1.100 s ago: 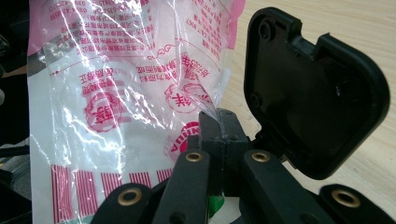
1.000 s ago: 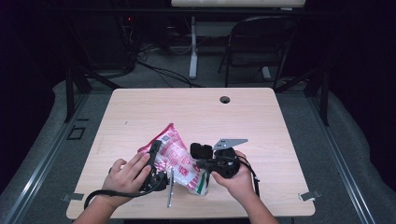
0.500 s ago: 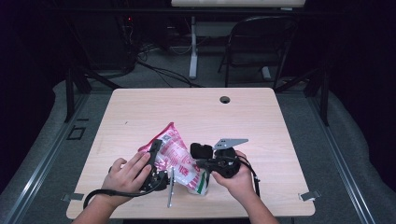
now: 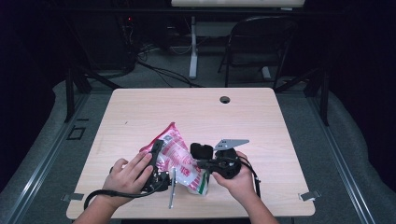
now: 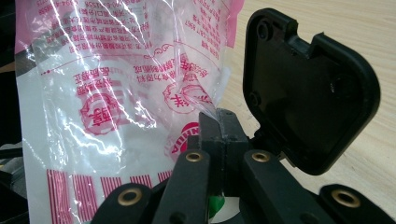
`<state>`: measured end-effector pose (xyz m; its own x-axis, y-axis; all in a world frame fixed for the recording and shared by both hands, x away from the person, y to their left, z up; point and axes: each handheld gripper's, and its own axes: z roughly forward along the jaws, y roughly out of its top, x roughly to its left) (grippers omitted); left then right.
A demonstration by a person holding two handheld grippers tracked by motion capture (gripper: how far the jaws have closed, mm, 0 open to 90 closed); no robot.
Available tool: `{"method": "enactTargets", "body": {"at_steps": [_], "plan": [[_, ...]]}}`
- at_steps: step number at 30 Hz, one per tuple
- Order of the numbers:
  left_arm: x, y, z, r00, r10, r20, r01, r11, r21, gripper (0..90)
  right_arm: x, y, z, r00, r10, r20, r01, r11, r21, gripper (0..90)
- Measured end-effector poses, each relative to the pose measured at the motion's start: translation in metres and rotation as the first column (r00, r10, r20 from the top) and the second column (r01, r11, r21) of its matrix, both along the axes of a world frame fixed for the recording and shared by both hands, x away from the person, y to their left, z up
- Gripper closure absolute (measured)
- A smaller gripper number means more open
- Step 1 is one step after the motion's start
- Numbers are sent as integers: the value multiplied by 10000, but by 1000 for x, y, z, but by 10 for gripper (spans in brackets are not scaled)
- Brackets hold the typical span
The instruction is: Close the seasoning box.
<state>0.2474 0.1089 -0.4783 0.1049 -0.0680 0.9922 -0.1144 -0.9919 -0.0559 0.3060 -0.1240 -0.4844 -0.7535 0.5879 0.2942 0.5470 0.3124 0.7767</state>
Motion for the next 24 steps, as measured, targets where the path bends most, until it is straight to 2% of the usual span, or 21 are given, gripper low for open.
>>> {"method": "enactTargets", "body": {"at_steps": [6,17,20,23,24], "plan": [[-1,0,1,9999,-43,113,42,10000,43,688,0,1,-1,10000,-12,-24,12,10000,23,900],[-1,0,0,10000,-26,-28,26,10000,31,688,1,2,-3,10000,-22,-28,22,10000,5,900],[-1,-1,2,9999,-76,85,75,9999,130,689,1,1,-3,10000,-26,-30,26,10000,-7,900],[0,0,1,9998,-169,120,169,9999,-16,689,1,1,-3,10000,-32,-30,32,10000,8,900],[-1,-1,2,10000,-79,35,78,10000,55,689,1,1,-3,10000,-31,-24,31,10000,11,900]]}}
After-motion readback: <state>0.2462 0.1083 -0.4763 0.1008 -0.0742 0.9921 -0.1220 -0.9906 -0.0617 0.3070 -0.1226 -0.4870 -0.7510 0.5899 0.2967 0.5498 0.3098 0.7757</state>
